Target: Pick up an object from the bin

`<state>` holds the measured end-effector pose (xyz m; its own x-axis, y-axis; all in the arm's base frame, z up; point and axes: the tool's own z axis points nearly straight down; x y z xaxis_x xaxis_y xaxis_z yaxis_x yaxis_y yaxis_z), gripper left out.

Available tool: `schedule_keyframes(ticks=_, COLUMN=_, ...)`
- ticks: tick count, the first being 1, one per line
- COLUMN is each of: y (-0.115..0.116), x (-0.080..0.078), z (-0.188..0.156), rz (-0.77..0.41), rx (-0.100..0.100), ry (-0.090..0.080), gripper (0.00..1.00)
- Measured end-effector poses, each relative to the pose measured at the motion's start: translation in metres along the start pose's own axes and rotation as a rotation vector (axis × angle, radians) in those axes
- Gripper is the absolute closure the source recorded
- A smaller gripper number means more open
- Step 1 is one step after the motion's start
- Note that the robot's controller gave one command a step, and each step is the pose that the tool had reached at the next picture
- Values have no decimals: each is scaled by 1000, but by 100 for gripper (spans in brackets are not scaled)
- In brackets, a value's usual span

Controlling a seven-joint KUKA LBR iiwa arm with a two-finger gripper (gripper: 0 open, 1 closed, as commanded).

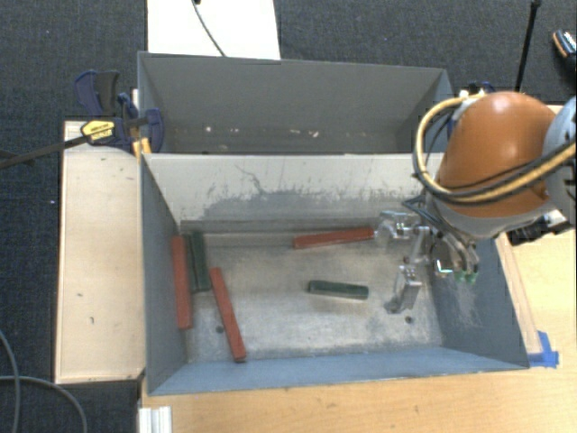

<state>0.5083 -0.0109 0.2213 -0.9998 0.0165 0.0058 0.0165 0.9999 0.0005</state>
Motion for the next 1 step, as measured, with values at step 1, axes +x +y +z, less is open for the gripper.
schedule_keyframes(ticks=1, y=4, x=-42, z=139, rz=-155, rx=0, ry=-1, gripper=0)
